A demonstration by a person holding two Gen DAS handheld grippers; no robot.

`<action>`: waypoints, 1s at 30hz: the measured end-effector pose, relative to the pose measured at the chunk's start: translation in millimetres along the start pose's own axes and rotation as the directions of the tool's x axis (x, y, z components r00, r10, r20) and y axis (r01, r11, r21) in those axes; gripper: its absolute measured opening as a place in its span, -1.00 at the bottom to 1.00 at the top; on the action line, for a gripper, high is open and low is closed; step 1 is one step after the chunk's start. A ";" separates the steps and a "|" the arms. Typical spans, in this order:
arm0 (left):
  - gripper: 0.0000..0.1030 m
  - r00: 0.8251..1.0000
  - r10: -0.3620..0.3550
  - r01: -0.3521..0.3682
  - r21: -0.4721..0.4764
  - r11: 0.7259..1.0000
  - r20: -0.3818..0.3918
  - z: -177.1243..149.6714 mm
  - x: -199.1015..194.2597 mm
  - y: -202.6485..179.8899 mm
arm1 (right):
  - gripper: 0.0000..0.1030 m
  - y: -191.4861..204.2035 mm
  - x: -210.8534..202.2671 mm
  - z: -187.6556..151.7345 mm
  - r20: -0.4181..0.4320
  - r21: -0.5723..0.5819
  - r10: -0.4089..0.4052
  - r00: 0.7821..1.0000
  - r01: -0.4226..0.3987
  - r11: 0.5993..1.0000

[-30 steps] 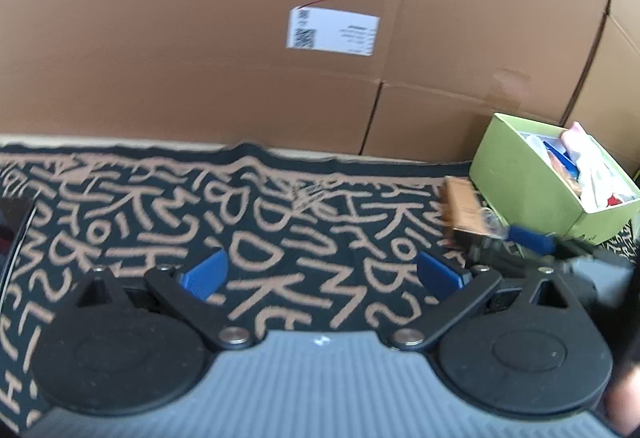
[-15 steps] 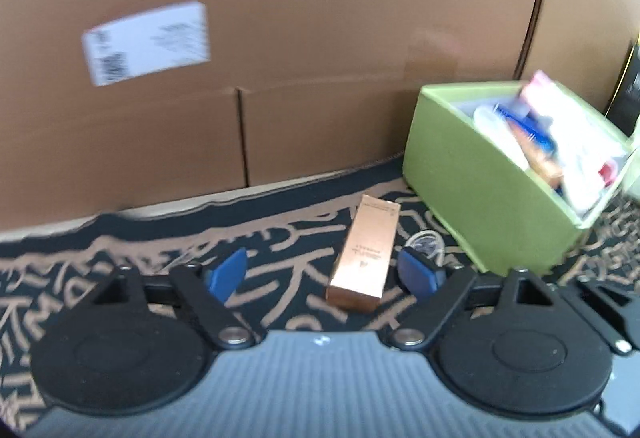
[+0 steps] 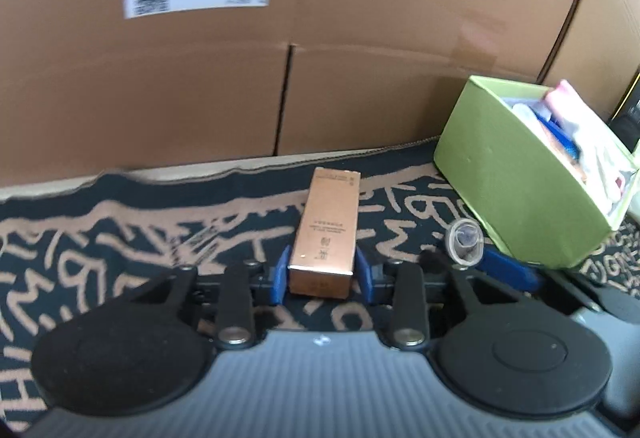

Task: Organize objects
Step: 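Grasp the copper box with the left gripper while the right grasps the black tape roll, then lower the copper box and tape into the lime-green box and open both grippers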

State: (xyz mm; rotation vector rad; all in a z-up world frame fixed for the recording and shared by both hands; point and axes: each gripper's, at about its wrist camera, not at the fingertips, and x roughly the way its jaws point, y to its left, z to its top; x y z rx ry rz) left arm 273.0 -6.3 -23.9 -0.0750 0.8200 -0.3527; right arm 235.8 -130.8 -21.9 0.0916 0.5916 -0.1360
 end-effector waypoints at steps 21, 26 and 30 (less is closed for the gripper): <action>0.07 0.999 -0.001 0.010 0.166 0.986 -0.050 -64.7 -53.0 -59.5 | 0.27 -75.4 -122.7 -65.8 0.013 -0.154 0.206 0.978 -0.202 0.967; 0.02 0.998 0.050 -0.041 0.185 0.982 -0.045 -65.7 -48.1 -64.0 | 0.06 -70.2 -104.3 -64.5 -0.042 -0.156 0.190 0.981 -0.195 0.968; -0.39 0.997 0.060 -0.046 0.234 0.971 -0.056 -69.1 -51.5 -76.1 | -0.21 -76.2 -112.7 -67.0 -0.032 -0.160 0.219 0.975 -0.221 0.962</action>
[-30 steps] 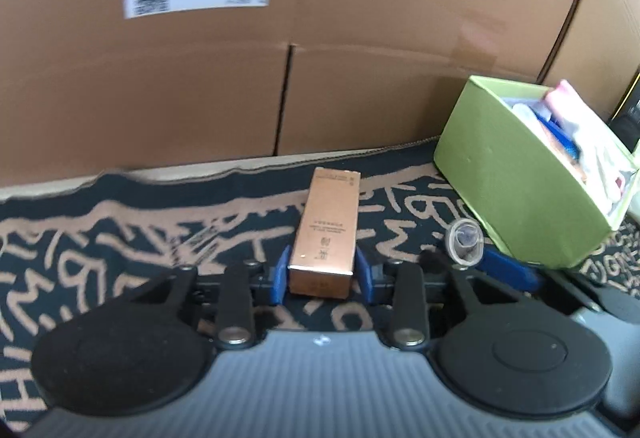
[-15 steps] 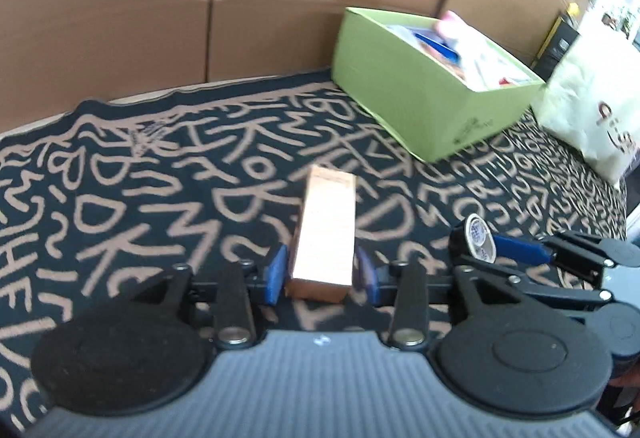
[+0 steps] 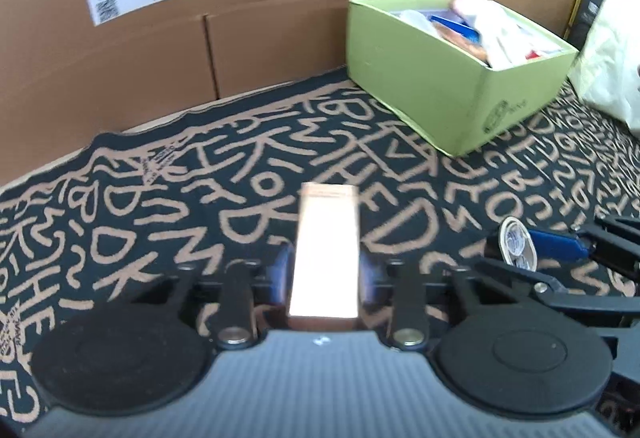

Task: Organize objects
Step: 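Lower the copper box and tape into the lime-green box and open both grippers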

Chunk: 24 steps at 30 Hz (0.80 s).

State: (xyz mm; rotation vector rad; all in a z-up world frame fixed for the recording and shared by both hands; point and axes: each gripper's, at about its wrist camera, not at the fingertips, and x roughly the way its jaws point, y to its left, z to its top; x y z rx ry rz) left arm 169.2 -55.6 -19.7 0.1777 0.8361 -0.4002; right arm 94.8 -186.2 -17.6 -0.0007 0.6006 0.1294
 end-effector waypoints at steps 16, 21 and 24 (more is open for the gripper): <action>-0.39 0.968 -0.163 0.146 0.098 0.984 0.193 83.1 -54.8 -91.4 | -0.22 -95.4 -75.9 49.0 0.237 0.044 -0.087 0.968 0.079 0.996; -0.40 0.969 -0.137 0.127 0.061 0.990 0.206 122.4 -30.2 -107.5 | -0.22 -131.3 -60.2 78.3 0.301 0.037 -0.166 0.939 0.162 0.986; -0.39 0.975 -0.112 0.111 0.019 0.994 0.193 143.9 -7.5 -109.5 | -0.21 -155.4 -38.1 98.0 0.302 0.057 -0.186 0.935 0.178 0.982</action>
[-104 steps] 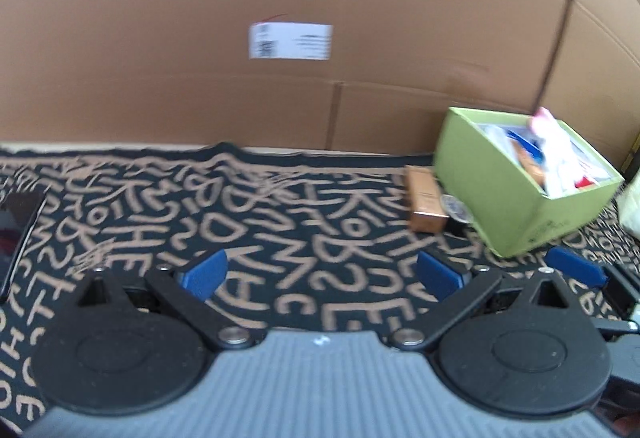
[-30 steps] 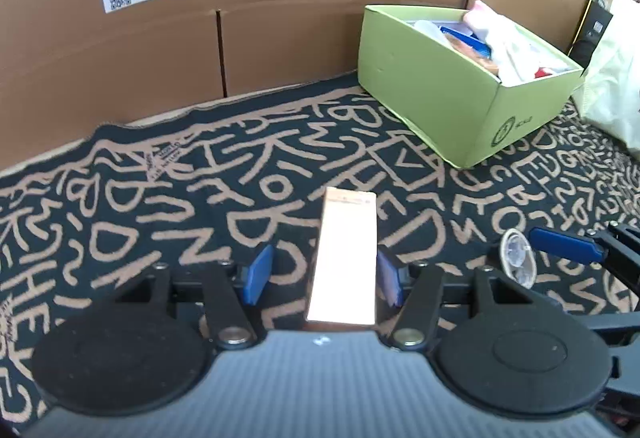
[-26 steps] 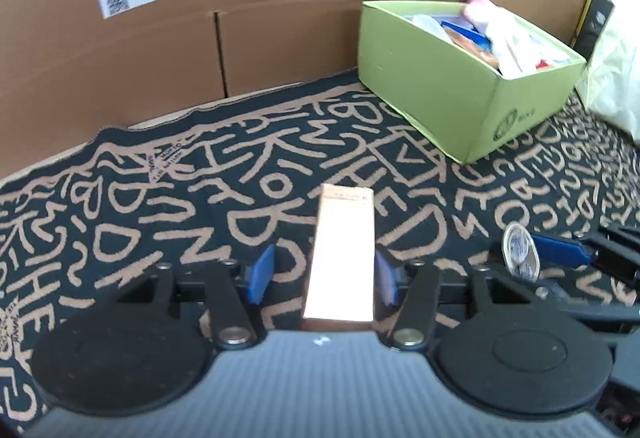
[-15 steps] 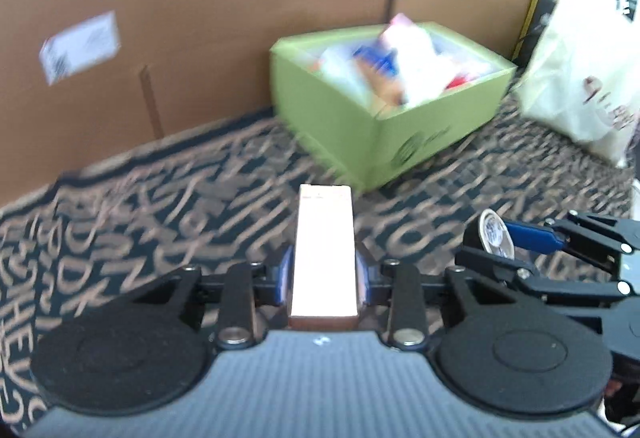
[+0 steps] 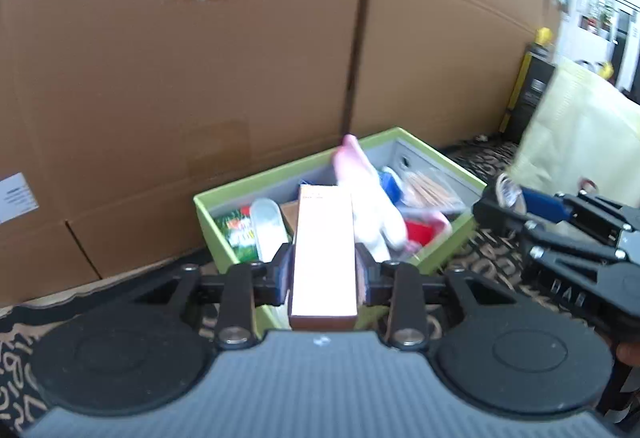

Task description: Organize objects

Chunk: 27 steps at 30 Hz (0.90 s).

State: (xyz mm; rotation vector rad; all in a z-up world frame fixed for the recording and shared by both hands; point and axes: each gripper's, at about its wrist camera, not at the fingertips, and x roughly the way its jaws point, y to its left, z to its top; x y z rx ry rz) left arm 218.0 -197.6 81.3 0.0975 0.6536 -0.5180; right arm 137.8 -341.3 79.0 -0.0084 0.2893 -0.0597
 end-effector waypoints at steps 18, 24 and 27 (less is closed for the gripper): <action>0.90 0.995 0.051 -0.045 -0.071 0.997 0.084 -14.8 35.0 20.2 | 0.57 -61.9 72.9 -13.2 -0.007 0.284 -0.022 1.000 0.023 0.959; 1.00 0.990 0.116 -0.110 -0.080 0.991 0.080 -31.8 15.1 10.0 | 0.61 -57.5 43.3 -21.3 -0.010 0.281 -0.008 1.000 0.010 0.960; 1.00 0.990 0.114 -0.106 -0.101 0.989 0.078 -34.6 -10.3 10.2 | 0.78 -52.0 16.9 -20.1 0.003 0.264 -0.007 1.000 0.006 0.964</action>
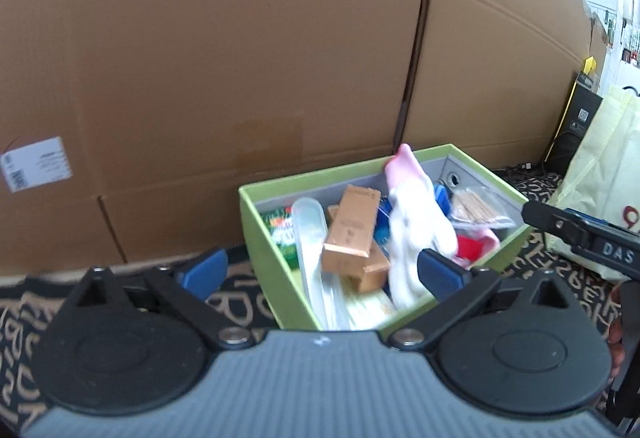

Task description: Organize objects

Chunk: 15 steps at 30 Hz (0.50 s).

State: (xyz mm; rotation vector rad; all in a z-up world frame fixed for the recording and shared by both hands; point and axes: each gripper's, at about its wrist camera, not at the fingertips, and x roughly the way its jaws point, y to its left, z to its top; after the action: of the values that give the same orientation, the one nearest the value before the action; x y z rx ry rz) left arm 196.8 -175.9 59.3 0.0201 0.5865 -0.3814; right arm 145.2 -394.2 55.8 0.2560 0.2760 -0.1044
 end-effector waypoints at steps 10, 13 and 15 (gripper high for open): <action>1.00 0.994 0.095 -0.095 0.011 0.995 -0.050 -52.6 -51.8 -25.9 | 0.91 10.8 -78.6 -32.4 -0.060 -0.141 -0.021 0.998 0.012 0.990; 1.00 0.988 0.154 -0.153 0.021 0.988 -0.028 -68.2 -64.0 -35.3 | 0.91 13.5 -92.7 -45.5 -0.094 -0.183 -0.042 0.995 0.024 0.983; 1.00 0.983 0.184 -0.183 0.039 0.982 -0.021 -75.5 -68.4 -40.4 | 0.91 16.5 -97.7 -53.5 -0.108 -0.217 -0.055 0.993 0.030 0.976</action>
State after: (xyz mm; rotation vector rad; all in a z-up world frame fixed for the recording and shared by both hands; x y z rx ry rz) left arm 89.5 -180.3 37.1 0.1141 0.5967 -0.2127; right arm 40.2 -357.7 37.5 0.0405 0.4031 -0.1017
